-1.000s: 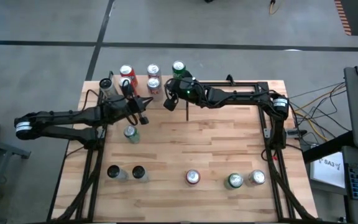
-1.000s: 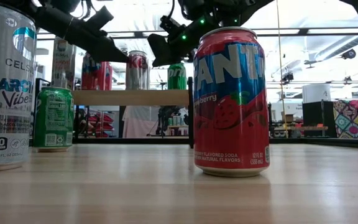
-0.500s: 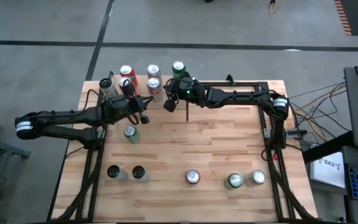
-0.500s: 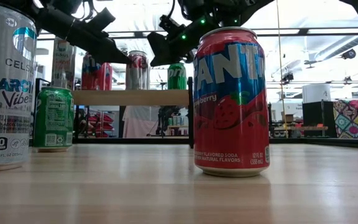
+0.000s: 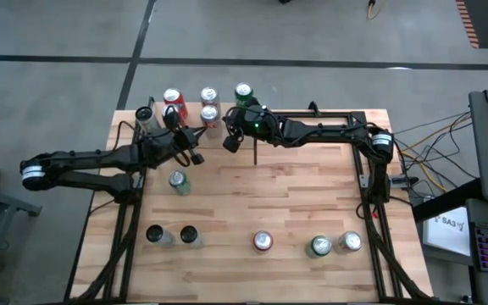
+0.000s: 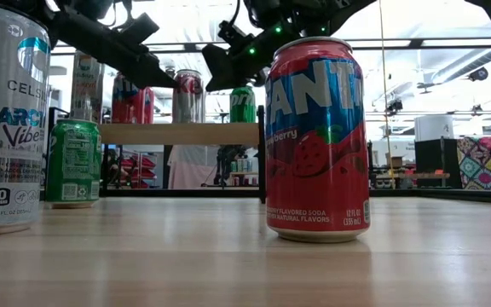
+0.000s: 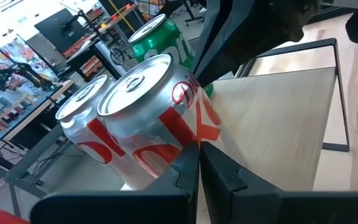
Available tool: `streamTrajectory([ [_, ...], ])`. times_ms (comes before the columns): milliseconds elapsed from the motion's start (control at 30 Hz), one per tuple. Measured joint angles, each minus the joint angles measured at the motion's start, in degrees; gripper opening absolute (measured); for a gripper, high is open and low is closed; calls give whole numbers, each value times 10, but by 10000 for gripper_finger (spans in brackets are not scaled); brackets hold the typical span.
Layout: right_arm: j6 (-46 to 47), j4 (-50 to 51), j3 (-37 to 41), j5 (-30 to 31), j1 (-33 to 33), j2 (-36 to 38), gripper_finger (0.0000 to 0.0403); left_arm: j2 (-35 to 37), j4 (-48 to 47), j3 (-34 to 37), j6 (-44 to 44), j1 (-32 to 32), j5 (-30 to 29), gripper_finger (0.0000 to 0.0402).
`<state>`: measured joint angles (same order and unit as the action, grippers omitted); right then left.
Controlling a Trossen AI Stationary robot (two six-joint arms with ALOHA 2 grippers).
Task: Place canned beverage on shelf
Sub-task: Put the top silver soda can aligned with the other silver soda can on the shelf
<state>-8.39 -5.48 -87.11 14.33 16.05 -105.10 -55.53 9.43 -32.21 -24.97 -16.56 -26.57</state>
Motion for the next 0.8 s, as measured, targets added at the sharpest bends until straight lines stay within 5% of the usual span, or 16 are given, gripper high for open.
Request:
streamTrajectory([
  [800,-3,-9,0,-30,-2,0,9,0,5,0,2,0,0,0],
])
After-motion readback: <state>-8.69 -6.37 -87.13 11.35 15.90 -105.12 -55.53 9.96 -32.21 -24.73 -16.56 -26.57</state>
